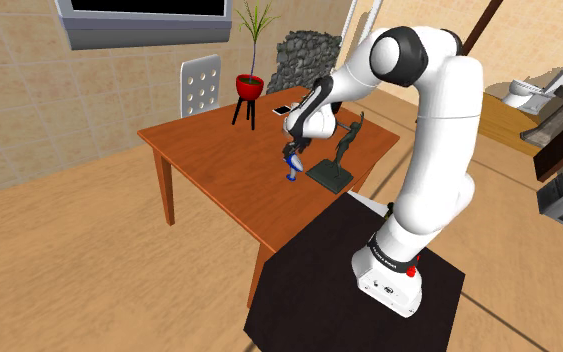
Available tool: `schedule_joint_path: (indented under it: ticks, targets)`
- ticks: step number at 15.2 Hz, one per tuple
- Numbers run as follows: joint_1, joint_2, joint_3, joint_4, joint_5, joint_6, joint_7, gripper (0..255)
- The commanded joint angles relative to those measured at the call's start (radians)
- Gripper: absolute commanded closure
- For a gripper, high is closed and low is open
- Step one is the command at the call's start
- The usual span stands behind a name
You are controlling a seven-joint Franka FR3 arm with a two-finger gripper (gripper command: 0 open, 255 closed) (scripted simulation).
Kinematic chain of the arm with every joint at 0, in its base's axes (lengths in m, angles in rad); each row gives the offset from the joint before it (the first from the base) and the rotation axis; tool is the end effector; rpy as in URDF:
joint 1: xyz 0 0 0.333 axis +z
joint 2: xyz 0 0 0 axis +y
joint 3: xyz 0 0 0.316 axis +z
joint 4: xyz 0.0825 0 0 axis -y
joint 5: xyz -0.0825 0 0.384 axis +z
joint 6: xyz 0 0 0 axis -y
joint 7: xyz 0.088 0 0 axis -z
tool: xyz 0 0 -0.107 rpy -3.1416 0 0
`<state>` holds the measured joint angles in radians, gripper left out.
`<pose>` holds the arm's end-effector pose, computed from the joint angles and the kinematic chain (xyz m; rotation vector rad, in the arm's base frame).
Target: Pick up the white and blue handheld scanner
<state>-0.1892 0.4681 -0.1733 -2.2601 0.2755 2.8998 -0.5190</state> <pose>0.5079 -0.2127 0.1730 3.0609 -0.1220 0.2674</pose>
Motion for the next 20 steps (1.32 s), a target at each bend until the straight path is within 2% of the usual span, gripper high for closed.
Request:
schedule_joint_path:
  ticks: [1,5,6,15,20]
  targets:
    - [-0.015,0.028,0.016,0.007,0.012,0.022,-0.012,0]
    - [-0.030,0.063,0.034,0.018,0.024,0.048,-0.022,0]
    - [-0.031,0.065,0.035,0.019,0.024,0.049,-0.023,255]
    - [-0.030,0.063,0.034,0.018,0.023,0.047,-0.022,255]
    - [0.000,-0.004,-0.002,-0.001,0.000,-0.002,-0.002,255]
